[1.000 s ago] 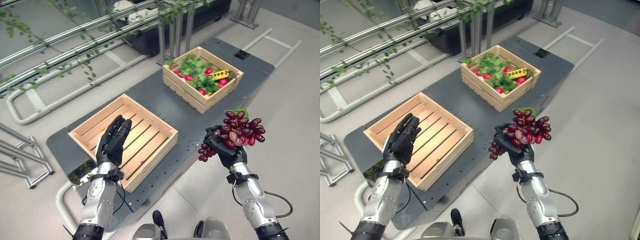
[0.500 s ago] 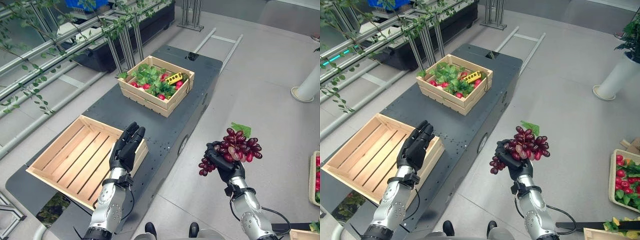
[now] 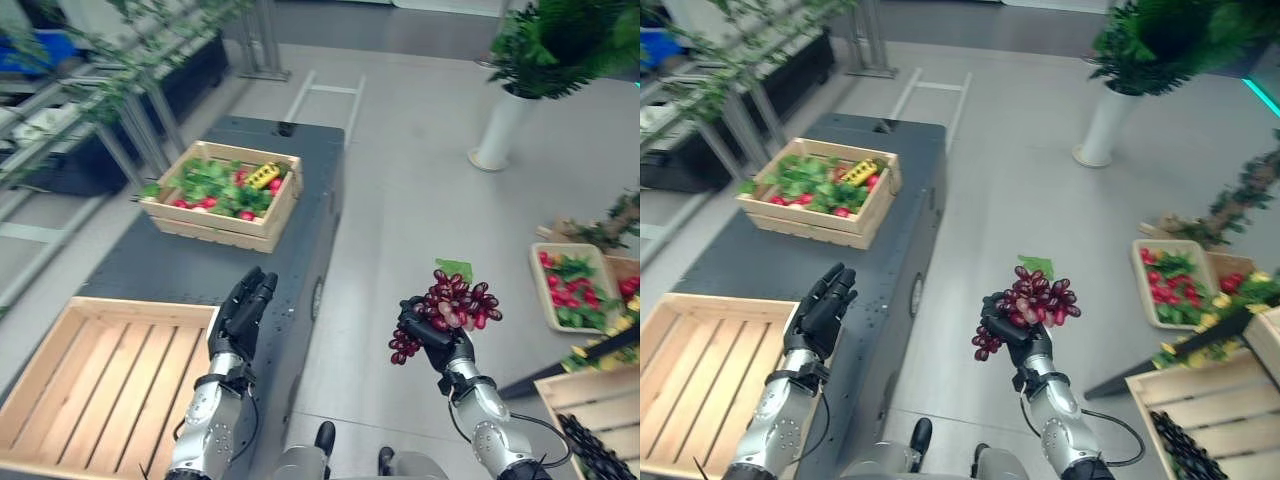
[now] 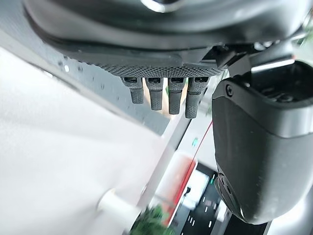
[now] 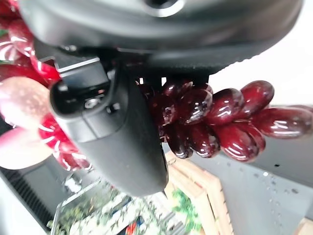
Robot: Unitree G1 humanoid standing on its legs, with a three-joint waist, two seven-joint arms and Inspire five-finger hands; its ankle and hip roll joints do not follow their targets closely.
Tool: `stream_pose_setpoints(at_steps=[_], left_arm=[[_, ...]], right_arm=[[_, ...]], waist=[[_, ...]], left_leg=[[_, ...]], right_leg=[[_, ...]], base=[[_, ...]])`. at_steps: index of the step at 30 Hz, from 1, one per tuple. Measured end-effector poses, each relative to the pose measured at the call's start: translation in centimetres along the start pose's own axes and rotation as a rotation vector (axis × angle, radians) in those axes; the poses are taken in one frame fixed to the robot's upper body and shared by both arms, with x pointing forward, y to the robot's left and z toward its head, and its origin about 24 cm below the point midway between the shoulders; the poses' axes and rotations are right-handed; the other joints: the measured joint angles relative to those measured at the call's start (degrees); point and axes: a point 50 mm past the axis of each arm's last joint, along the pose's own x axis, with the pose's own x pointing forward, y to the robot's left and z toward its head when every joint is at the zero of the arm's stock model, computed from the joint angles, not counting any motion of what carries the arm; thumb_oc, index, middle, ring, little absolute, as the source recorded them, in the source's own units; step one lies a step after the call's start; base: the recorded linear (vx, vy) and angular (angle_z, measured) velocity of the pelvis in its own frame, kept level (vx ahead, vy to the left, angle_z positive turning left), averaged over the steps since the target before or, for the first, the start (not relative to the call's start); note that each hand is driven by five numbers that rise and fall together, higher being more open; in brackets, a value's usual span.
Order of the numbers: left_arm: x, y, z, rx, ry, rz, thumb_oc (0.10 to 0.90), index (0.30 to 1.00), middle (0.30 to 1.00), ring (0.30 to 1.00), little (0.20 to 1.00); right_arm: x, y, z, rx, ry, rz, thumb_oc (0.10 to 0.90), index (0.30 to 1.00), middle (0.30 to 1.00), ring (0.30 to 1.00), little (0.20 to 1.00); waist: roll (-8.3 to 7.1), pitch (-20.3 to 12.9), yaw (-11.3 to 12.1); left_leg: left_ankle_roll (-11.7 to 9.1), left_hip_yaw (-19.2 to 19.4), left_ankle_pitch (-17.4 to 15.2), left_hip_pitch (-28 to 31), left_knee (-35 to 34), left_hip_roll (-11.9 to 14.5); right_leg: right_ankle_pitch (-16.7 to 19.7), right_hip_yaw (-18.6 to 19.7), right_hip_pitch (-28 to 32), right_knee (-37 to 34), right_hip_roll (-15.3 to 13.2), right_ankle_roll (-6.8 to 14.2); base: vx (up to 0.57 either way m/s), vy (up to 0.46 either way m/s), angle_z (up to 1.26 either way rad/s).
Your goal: Pick up the fruits from the basket on one side to the basket on the other side
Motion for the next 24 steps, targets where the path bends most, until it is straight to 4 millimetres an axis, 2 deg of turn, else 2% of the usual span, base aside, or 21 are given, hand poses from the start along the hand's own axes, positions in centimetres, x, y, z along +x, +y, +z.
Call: stream_pose_setpoints(at_steps=[2,4,7,15,19,20,21,22,23,24], left_arm=[[0.0,-0.3,0.0,-0.010,-0.005,-0.006,0.800,0.900,0.900,0.900,0.900],[0.2,-0.4,0.2,-0.007,-0.014,-0.010,0.800,0.900,0.900,0.900,0.900],[0.1,-0.4,0.1,-0.005,-0.010,-0.018,0.800,0.900,0.900,0.900,0.900],[0.2,-1.0,0.1,0.045,-0.007,-0.067,0.800,0.900,0.900,0.900,0.900],[0.1,-1.0,0.0,0.048,-0.002,-0.078,0.800,0.900,0.900,0.900,0.900],[0.1,-1.0,-0.1,0.046,0.001,-0.076,0.800,0.900,0.900,0.900,0.900],[-0.2,-0.6,-0.1,0.049,0.005,-0.064,0.800,0.900,0.900,0.900,0.900],[-0.3,-0.3,-0.1,0.057,0.008,-0.055,0.800,0.900,0.900,0.900,0.900],[-0.6,0.0,-0.3,0.046,0.016,-0.040,0.800,0.900,0.900,0.900,0.900],[-0.8,0.1,-0.4,0.043,0.019,-0.035,0.800,0.900,0.900,0.900,0.900]], right_arm=[[-0.8,-0.6,-1.2,0.017,0.035,-0.032,0.400,0.300,0.300,0.300,0.300],[-1.6,-0.9,-2.1,0.030,0.064,-0.053,0.400,0.300,0.300,0.300,0.300],[-2.7,-1.5,-3.2,0.041,0.101,-0.083,0.400,0.300,0.300,0.300,0.300],[-2.4,-1.3,-3.1,0.042,0.099,-0.066,0.400,0.300,0.300,0.300,0.300],[-2.7,-1.3,-3.5,0.045,0.122,-0.038,0.400,0.300,0.300,0.300,0.300],[-2.7,-1.3,-3.6,0.045,0.129,-0.034,0.400,0.300,0.300,0.300,0.300],[-2.3,-1.1,-3.7,0.044,0.146,-0.011,0.400,0.300,0.300,0.300,0.300],[-2.0,-0.8,-3.7,0.044,0.159,0.018,0.400,0.300,0.300,0.300,0.300],[-2.0,-0.7,-3.9,0.044,0.171,0.042,0.400,0.300,0.300,0.300,0.300],[-2.0,-0.7,-3.9,0.044,0.176,0.048,0.400,0.300,0.300,0.300,0.300]], waist=[[1.25,0.5,-0.7],[1.48,0.6,-1.4],[1.45,0.5,-2.0],[1.45,0.5,-3.5],[1.42,0.6,-4.0],[1.46,0.6,-3.9],[1.94,0.7,-2.8],[1.96,0.8,-1.3],[1.94,0.8,-0.9],[1.97,0.8,-1.0]], left_leg=[[0.0,0.1,0.9,1.5,-1.5,-0.1],[0.6,0.1,2.6,2.3,-2.2,0.0],[0.7,0.6,3.2,3.7,-3.9,0.3],[1.4,3.7,2.4,7.0,-6.5,0.8],[1.7,7.0,1.8,7.2,-6.5,1.2],[1.7,8.7,1.8,7.2,-6.5,1.5],[1.6,12.5,1.4,7.1,-6.5,3.1],[1.7,16.0,1.1,6.9,-6.5,4.7],[1.8,20.4,1.0,7.0,-6.5,5.8],[1.9,22.7,0.9,7.0,-6.5,6.3]], right_leg=[[0.2,1.0,1.6,-1.5,0.4,0.4],[0.6,1.1,2.0,-1.9,0.2,0.4],[1.0,1.3,3.2,-3.8,0.3,0.9],[1.5,1.5,5.3,-6.7,0.6,1.0],[3.1,2.1,4.8,-7.5,0.8,1.2],[3.9,1.1,3.8,-7.2,1.2,1.4],[6.6,-1.9,2.2,-7.2,2.5,1.9],[6.7,-5.5,1.0,-6.8,2.9,1.5],[4.2,-11.5,-0.6,0.3,2.3,-2.1],[2.8,-13.2,-1.0,4.2,1.8,-2.5]], base=[[0.04,0.143,-0.35],[0.05,0.093,-0.14],[0.06,0.118,-0.11],[0.04,0.123,-0.22],[-0.01,0.052,-0.39],[-0.06,0.036,-0.81],[-0.06,0.034,-1.32],[-0.03,0.026,-1.68],[-0.02,-0.002,-1.35],[0.00,-0.061,-1.08]])
